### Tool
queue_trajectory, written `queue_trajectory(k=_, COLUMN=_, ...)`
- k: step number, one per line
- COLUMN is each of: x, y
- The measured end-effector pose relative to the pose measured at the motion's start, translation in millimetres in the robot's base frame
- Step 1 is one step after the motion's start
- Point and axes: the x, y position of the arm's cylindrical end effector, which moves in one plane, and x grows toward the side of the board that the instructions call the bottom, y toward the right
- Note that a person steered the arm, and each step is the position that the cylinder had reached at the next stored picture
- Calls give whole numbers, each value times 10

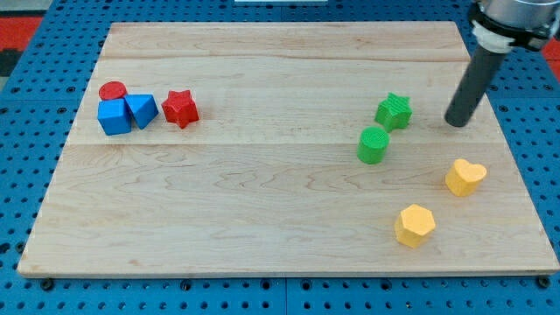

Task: Move yellow heart towards green circle

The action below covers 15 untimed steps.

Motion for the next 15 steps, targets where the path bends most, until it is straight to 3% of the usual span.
queue_trajectory(k=1, x=47, y=-389)
queue_trajectory(k=2, x=-286, y=-370)
queue_trajectory(k=5, x=-300, y=-726)
queue_trajectory(k=6, x=-349, y=-216)
queue_trajectory(k=7, x=60, y=936)
queue_trajectory(k=8, x=482, y=808)
queue_trajectory(k=10, x=907, y=367)
queue_trajectory(k=11, x=978, y=107)
queue_trajectory(k=13, x=1172, y=170)
queue_trajectory(k=15, x=1056, y=-626)
